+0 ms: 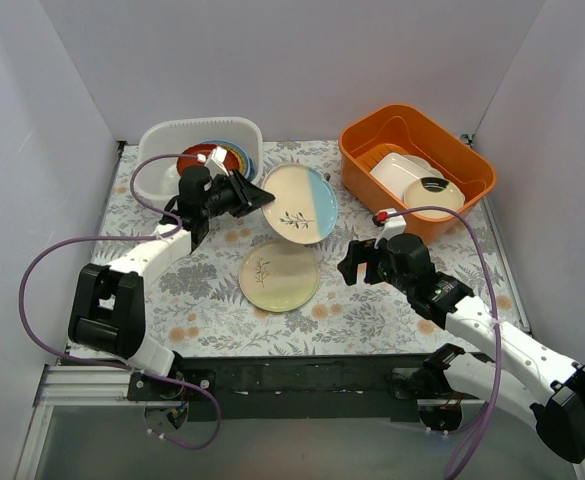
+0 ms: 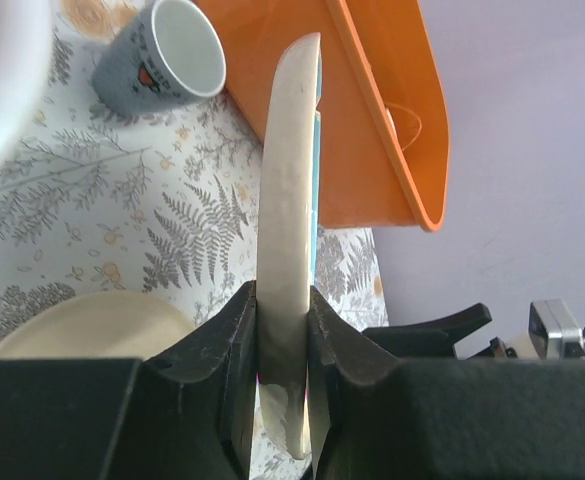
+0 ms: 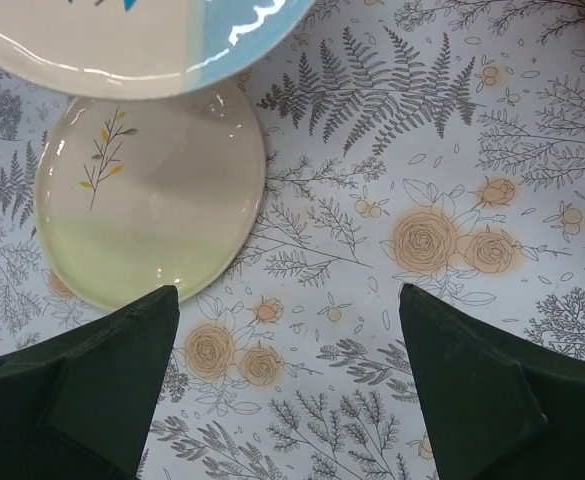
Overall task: Place the plates into the plastic bin on the countertop
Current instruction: Place the plate in the plastic bin.
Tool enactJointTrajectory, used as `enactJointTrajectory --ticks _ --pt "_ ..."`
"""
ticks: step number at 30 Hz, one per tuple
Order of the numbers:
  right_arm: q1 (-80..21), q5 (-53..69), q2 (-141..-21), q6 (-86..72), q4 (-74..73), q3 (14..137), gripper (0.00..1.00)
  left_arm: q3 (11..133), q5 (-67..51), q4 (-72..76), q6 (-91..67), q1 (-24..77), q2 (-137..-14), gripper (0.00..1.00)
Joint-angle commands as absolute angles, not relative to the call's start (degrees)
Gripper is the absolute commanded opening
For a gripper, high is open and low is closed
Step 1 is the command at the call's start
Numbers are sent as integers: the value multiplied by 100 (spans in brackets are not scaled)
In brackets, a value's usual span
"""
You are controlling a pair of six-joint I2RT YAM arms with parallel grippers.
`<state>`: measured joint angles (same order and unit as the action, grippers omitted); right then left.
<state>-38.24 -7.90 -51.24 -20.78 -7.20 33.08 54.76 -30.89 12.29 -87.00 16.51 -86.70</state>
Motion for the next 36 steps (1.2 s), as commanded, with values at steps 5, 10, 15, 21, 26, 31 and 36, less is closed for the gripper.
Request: enactJointTrajectory --ticks 5,10,15,21,26,31,36 --pt "-3797 -651 -5221 -1986 -633 3278 98 5950 -3533 2390 -9430 1012 -8508 0" --pt "-3797 -545 -5335 -1978 -554 3270 98 6257 -3568 2303 -9501 800 -8613 0" --pt "-3797 -431 -5379 -2065 -457 3155 98 6495 -3560 2188 -9492 703 -8675 0" --pt "-3788 -475 -5282 -2030 -580 3059 98 6460 -3533 2347 -9624 607 -8701 0" --pt "-3788 -422 -5212 -2013 -589 3006 98 6460 -3454 2391 -9721 492 -8727 0" --pt "-3788 -255 -5309 -2083 -501 2936 98 6574 -3393 2347 -9826 326 -8763 0" --pt "-3788 -220 -5361 -2039 -430 2918 98 6723 -3209 2233 -9844 194 -8850 0"
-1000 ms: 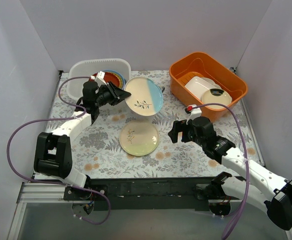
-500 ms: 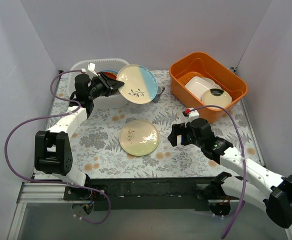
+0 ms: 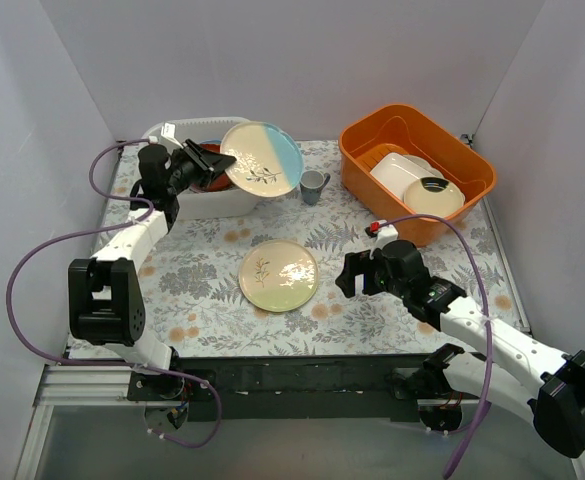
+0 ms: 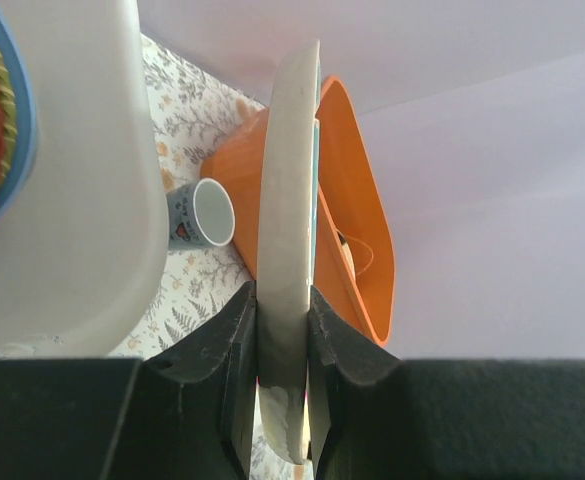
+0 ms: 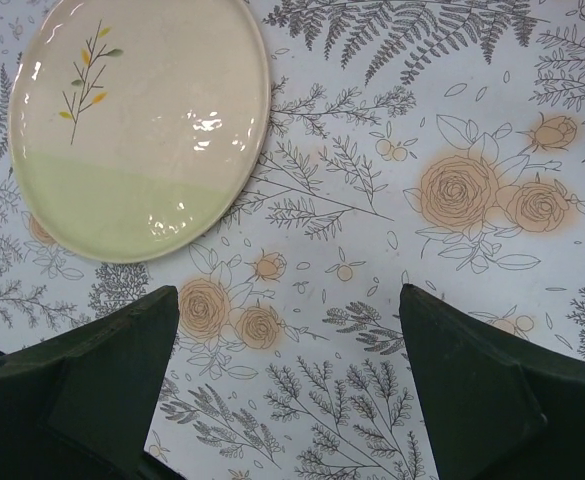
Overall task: Place the plates into the plastic bin on the countertop
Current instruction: Place the plate in the plastic bin.
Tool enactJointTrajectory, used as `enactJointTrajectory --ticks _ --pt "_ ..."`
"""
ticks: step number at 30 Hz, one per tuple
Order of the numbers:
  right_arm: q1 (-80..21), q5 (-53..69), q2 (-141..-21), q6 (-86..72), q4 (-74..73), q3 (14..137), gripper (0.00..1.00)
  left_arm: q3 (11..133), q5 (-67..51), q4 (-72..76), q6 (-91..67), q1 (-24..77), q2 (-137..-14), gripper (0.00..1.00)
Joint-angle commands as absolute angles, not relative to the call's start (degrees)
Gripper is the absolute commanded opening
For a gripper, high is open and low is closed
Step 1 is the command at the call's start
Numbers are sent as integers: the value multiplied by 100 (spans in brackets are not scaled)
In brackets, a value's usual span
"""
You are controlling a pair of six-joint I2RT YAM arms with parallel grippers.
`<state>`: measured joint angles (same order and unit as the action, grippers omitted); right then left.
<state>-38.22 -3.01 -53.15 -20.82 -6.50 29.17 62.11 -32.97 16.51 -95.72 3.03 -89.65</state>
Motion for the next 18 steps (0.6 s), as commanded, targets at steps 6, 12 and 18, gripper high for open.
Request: enactJointTrajectory --ticks 6,12,18 --pt "-3788 -290 -5353 -1995 -501 2936 98 6715 -3068 2276 -10010 18 -8982 0" --pt "-3779 -237 -5423 -2021 -404 2883 98 6750 -2997 2268 -10072 -237 -9062 0" --pt "-3771 -193 -5519 -2004 -343 2874 98 6654 -2936 2434 -10265 -474 -9097 0"
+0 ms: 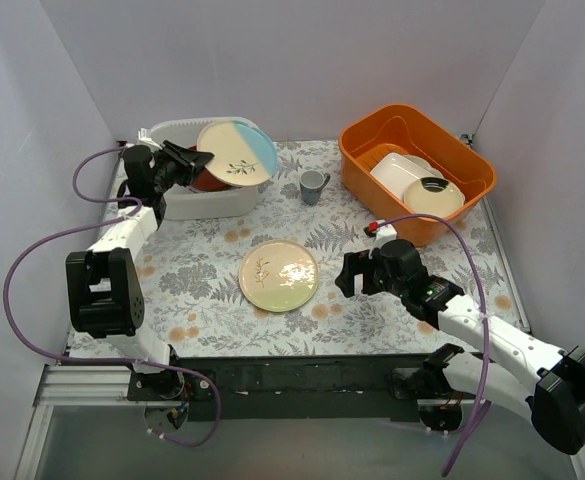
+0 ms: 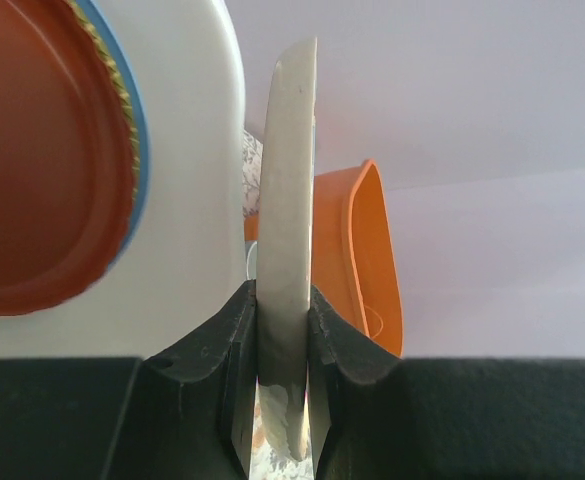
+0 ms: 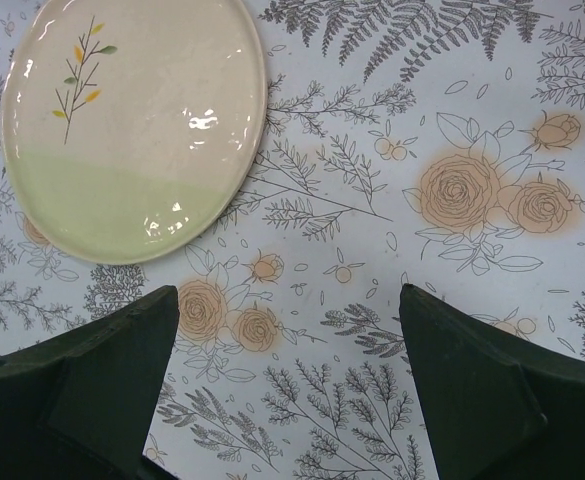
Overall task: Place the plates into the plastic bin on the countertop
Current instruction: Place the plate in the plastic bin.
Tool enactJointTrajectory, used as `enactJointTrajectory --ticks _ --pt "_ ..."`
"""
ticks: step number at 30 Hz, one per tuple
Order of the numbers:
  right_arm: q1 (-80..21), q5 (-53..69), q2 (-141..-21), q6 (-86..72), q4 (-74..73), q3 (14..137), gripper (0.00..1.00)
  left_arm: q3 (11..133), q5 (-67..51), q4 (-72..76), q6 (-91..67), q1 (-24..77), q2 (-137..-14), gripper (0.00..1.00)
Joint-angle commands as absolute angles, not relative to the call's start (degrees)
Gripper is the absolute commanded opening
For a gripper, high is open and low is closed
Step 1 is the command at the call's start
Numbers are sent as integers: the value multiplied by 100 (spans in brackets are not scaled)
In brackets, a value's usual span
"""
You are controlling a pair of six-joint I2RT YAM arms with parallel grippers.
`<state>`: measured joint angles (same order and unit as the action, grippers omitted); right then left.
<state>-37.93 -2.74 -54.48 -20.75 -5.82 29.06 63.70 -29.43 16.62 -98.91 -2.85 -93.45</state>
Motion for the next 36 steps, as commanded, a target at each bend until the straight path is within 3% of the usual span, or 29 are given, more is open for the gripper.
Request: enactJointTrajectory --ticks 1,20,36 --pt "-3771 -193 -5537 -1987 -351 2891 98 6610 -2927 2504 -10309 -501 -9097 0" --pt "-3753 -211 -5493 -1995 -465 2927 98 6469 -2690 2505 -10336 -905 -9061 0" --pt "-3753 -220 -5467 -2031 -404 2856 98 6697 -2434 2311 -10002 -940 -9835 0"
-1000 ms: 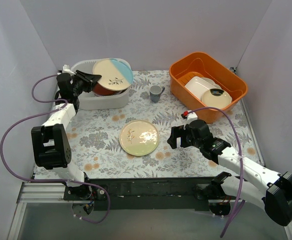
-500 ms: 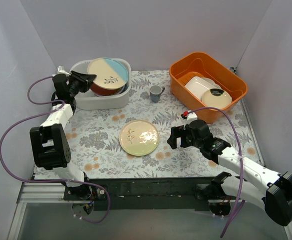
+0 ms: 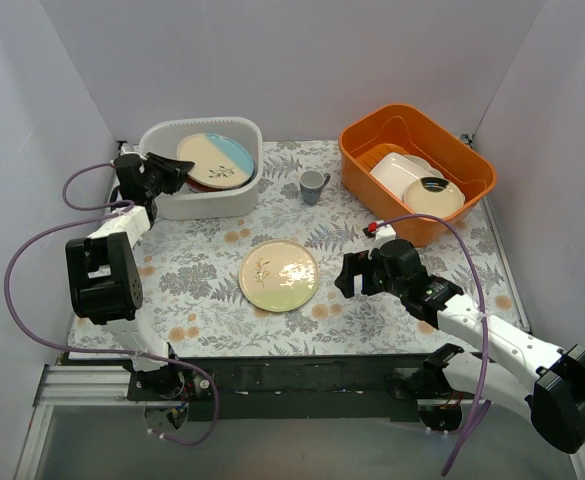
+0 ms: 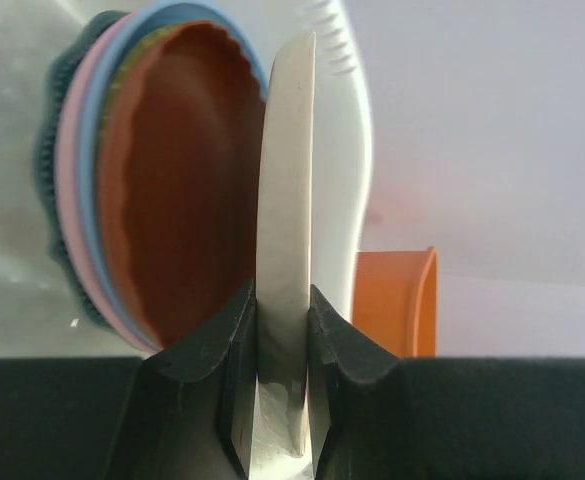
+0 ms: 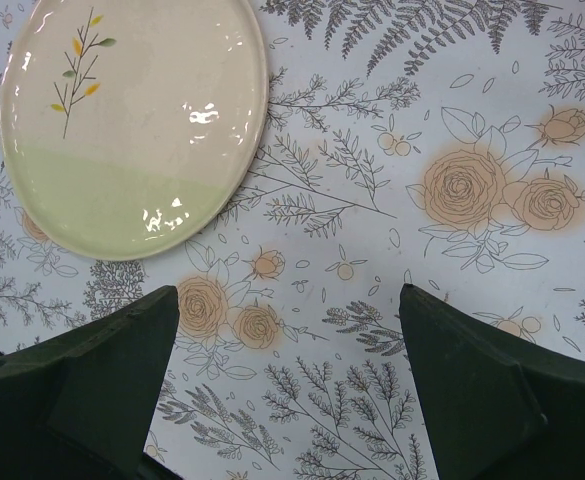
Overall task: Place the plates into the plastic bin on the countertop
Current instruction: Place the plate in the plastic bin.
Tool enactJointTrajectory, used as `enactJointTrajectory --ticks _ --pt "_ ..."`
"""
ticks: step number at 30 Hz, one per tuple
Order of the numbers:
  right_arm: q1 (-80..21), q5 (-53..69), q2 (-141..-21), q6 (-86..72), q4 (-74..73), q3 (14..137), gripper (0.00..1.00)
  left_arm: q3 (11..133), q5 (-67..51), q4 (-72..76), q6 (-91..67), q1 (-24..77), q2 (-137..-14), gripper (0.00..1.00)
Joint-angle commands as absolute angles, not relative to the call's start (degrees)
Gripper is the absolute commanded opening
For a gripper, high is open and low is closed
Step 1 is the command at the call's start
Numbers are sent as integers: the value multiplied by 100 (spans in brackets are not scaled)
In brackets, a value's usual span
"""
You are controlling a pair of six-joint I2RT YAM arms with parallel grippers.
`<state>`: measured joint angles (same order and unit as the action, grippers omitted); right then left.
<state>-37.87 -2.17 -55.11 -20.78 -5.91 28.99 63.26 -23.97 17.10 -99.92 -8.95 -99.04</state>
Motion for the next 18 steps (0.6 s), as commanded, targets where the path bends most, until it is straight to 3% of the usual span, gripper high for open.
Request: enactJointTrajectory --ticks 1,18 --pt "-3753 -237 -5484 -2030 -430 2865 98 6706 -2435 2346 -9993 -940 -9878 0" --pt "-3744 -167 -5722 -2030 -378 2953 98 6583 -2330 2364 -10072 -1011 -10187 0"
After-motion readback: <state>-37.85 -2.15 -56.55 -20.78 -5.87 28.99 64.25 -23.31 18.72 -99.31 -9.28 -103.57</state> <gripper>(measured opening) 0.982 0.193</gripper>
